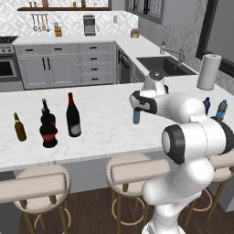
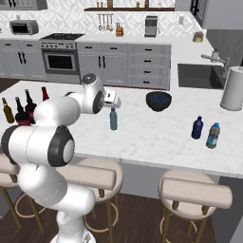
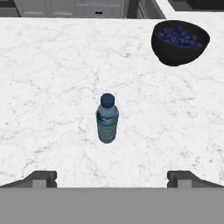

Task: Move the plastic bottles in the middle to the plastics group, and the glass bottles in the middle to the glass group.

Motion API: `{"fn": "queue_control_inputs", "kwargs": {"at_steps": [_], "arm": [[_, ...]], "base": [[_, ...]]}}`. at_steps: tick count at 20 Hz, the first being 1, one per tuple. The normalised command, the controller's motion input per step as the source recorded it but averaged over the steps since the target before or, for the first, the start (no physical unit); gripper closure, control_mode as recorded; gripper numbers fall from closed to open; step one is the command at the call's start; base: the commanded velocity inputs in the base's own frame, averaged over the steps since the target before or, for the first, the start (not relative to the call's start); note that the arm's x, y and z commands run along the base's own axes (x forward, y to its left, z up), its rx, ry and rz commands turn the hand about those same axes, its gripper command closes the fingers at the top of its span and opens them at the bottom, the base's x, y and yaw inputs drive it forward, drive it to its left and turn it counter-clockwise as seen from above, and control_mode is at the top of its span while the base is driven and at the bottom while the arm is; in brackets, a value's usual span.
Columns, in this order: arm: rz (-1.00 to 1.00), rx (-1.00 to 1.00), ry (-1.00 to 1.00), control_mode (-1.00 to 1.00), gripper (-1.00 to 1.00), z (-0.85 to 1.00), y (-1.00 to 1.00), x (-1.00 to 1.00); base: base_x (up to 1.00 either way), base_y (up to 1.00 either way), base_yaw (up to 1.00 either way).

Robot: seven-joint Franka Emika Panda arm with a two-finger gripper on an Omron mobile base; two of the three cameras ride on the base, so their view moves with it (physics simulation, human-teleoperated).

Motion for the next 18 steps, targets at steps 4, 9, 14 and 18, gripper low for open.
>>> {"fn": "queue_control_inputs", "kwargs": {"at_steps": [4,9,14,18], "arm": [[-0.02,0.02,0.00,-1.00,-1.00,-0.35,0.00,0.31],[0.00,0.06,0.00,-1.00,-1.00,-0.30,0.00,0.17],[0.00,0.03,0.04,-1.00,-1.00,-0.05,-0.13,0.18],[0.00,-0.01,0.21,-1.00,-1.00,0.38,-0.12,0.23]], "base": [[0.00,0.00,0.00],[0.00,0.00,0.00],[0.00,0.00,0.00],[0.00,0.00,0.00]]}}
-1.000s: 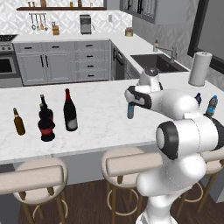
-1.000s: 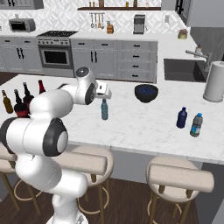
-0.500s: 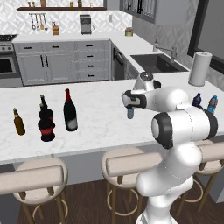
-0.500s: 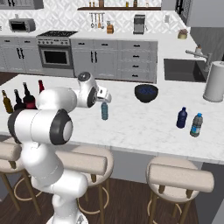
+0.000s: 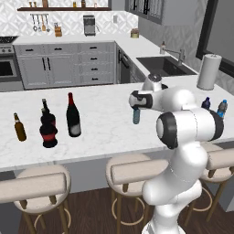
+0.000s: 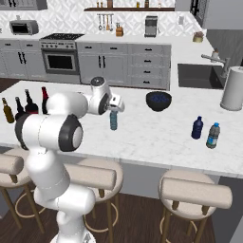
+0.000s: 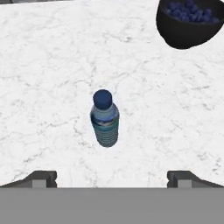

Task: Move the plastic bottles in the middle to the plastics group, and the glass bottles in the middle to the glass group.

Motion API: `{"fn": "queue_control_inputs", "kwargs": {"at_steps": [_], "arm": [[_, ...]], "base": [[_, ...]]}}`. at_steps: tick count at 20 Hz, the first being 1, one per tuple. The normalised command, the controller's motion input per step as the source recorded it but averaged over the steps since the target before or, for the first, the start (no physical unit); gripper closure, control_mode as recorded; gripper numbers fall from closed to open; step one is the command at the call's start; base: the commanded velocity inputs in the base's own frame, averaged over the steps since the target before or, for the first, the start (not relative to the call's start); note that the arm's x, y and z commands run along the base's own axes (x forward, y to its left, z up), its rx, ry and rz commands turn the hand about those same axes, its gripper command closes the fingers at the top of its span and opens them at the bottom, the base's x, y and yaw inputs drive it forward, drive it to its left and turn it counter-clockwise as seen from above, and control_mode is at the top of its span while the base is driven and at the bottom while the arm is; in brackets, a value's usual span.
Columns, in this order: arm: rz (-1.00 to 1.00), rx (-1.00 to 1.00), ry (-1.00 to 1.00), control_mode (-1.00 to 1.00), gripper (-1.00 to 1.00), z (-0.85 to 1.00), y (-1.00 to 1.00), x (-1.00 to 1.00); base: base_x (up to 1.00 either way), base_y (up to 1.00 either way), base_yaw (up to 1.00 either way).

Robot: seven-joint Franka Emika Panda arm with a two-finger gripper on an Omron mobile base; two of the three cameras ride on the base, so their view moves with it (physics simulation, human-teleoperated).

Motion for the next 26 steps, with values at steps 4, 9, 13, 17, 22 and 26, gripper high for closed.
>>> {"fn": "queue_control_inputs", "kwargs": {"at_steps": [4,9,13,17,22,26], "arm": [[0.01,-0.01,0.27,-1.00,-1.00,0.23,0.00,0.16],[0.07,0.00,0.19,-1.00,-1.00,-0.03,0.00,0.01],[0.08,0.02,0.00,-1.00,-1.00,-0.25,0.00,0.00],[0.06,0.00,0.00,-1.00,-1.00,-0.27,0.00,0.00],[0.06,0.00,0.00,-1.00,-1.00,-0.29,0.00,0.02],[0.06,0.00,0.00,-1.00,-1.00,-0.01,0.02,0.44]], "base": [[0.00,0.00,0.00],[0.00,0.00,0.00],[0.00,0.00,0.00],[0.00,0.00,0.00],[0.00,0.00,0.00],[0.00,0.00,0.00]]}}
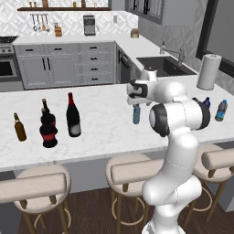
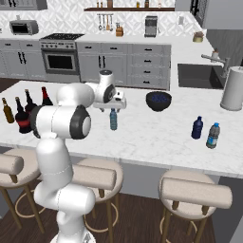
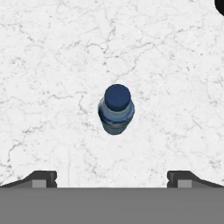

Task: Move the plastic bottles in the middle to the plastics group, and the glass bottles in the middle to the glass group.

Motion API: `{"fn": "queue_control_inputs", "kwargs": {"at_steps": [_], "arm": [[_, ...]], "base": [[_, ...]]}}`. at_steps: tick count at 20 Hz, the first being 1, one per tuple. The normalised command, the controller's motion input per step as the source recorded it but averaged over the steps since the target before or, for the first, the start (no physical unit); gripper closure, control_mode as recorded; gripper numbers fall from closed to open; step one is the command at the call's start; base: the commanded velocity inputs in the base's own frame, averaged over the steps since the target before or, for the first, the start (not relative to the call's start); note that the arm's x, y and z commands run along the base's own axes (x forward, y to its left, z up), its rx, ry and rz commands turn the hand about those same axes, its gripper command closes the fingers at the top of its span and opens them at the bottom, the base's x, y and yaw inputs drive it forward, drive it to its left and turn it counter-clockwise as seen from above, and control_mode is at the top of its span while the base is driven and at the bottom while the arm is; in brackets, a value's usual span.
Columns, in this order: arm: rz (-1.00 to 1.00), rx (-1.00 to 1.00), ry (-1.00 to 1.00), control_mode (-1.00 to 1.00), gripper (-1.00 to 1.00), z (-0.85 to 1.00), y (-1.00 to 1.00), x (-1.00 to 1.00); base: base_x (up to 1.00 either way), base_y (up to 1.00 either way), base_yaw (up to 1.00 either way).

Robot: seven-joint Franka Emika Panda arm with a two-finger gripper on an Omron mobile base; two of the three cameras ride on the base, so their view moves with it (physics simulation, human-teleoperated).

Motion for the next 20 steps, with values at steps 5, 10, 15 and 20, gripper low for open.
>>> {"fn": "queue_control_inputs", "kwargs": {"at_steps": [5,10,15,20], "arm": [[0.04,0.00,0.00,-1.00,-1.00,0.00,0.05,0.49],[0.04,0.00,0.00,-1.00,-1.00,0.00,0.00,0.34],[0.07,0.00,0.00,-1.00,-1.00,-0.10,0.00,0.02],[0.07,0.00,0.00,-1.00,-1.00,-0.17,0.00,0.00]], "base": [[0.00,0.00,0.00],[0.00,0.00,0.00],[0.00,0.00,0.00],[0.00,0.00,0.00]]}}
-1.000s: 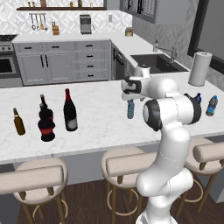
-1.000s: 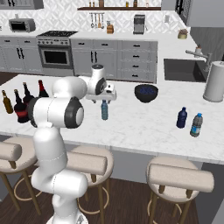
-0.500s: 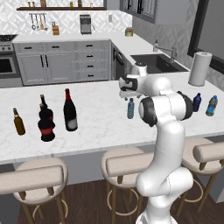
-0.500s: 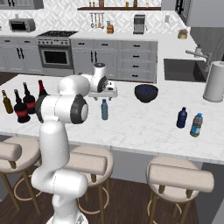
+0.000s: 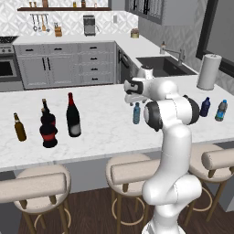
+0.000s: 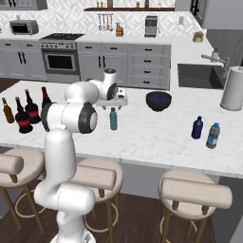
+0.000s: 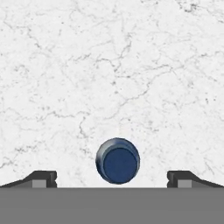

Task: Move the plastic bottles in the middle to the plastics group, and the glass bottles in the middle to the glass group.

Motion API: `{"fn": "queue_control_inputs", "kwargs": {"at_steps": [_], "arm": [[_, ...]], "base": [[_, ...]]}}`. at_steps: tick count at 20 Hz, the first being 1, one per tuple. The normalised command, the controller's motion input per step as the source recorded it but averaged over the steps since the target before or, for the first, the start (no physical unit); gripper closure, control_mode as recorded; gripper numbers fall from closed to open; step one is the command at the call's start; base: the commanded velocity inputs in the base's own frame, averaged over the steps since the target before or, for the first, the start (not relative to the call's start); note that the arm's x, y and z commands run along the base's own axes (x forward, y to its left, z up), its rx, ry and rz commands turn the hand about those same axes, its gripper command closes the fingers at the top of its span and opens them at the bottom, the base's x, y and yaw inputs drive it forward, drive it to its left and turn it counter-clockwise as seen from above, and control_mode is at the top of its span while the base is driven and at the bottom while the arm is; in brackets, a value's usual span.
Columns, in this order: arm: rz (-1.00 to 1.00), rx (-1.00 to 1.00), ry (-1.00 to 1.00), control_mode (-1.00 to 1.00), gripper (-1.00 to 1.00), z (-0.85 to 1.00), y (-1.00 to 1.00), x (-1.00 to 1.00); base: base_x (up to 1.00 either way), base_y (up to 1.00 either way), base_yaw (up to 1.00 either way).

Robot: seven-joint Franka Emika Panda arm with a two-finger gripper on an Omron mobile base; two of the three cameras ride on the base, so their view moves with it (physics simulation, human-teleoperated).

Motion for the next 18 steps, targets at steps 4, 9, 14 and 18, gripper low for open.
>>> {"fn": "queue_control_inputs", "kwargs": {"at_steps": [4,9,14,18], "arm": [[0.05,0.00,0.00,-1.00,-1.00,0.00,0.00,-0.04],[0.03,0.00,0.00,-1.00,-1.00,0.00,0.00,-0.07],[0.01,0.00,0.00,-1.00,-1.00,0.00,0.00,-0.06],[0.00,-0.02,0.00,-1.00,-1.00,0.05,0.00,0.00]], "base": [[0.00,0.00,0.00],[0.00,0.00,0.00],[0.00,0.00,0.00],[0.00,0.00,0.00]]}}
